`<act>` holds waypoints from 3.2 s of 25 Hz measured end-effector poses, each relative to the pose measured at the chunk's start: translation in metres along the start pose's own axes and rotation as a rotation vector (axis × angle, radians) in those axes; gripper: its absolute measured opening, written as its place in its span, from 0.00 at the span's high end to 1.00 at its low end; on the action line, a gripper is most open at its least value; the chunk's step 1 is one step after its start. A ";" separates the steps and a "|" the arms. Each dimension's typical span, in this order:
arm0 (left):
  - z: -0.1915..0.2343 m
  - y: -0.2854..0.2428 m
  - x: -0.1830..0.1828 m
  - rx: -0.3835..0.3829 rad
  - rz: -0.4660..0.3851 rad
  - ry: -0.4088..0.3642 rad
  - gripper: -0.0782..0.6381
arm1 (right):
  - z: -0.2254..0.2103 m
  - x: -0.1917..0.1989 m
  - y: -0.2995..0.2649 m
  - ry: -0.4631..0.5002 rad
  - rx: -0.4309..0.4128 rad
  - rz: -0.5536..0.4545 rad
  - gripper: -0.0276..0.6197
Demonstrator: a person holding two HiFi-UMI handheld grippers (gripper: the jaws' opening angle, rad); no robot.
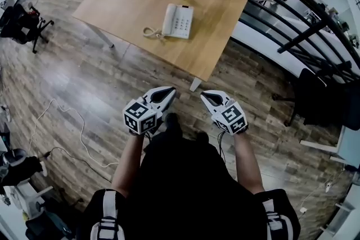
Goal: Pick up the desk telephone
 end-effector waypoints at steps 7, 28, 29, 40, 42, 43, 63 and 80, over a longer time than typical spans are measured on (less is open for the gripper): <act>0.034 -0.001 -0.007 0.027 0.006 -0.001 0.86 | -0.006 -0.012 -0.024 -0.016 0.042 -0.001 0.92; 0.099 0.016 -0.019 0.075 0.019 0.025 0.86 | -0.002 -0.027 -0.073 -0.059 0.124 0.046 0.92; 0.101 0.018 -0.020 0.073 0.019 0.027 0.86 | -0.002 -0.028 -0.075 -0.058 0.125 0.047 0.92; 0.119 0.033 -0.016 0.047 0.012 0.052 0.86 | -0.004 -0.033 -0.088 -0.057 0.141 0.058 0.92; 0.120 0.033 -0.016 0.046 0.011 0.056 0.86 | -0.005 -0.033 -0.088 -0.060 0.144 0.065 0.92; 0.121 0.034 -0.016 0.046 0.011 0.058 0.86 | -0.005 -0.032 -0.088 -0.062 0.145 0.069 0.92; 0.132 0.015 -0.039 -0.034 0.036 0.074 0.86 | -0.056 -0.046 -0.107 -0.080 0.111 0.055 0.92; 0.137 -0.066 -0.063 -0.079 0.152 -0.038 0.86 | -0.146 -0.045 -0.119 -0.078 0.041 0.075 0.92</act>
Point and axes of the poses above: the fingertips, and each gripper's own axes: y backward along the fingers, z to its left, x out of its underside, the point moved 10 cm from there along y, backward along the fingers, and after that the axes turned 1 degree about x, right-handed, at the moved point
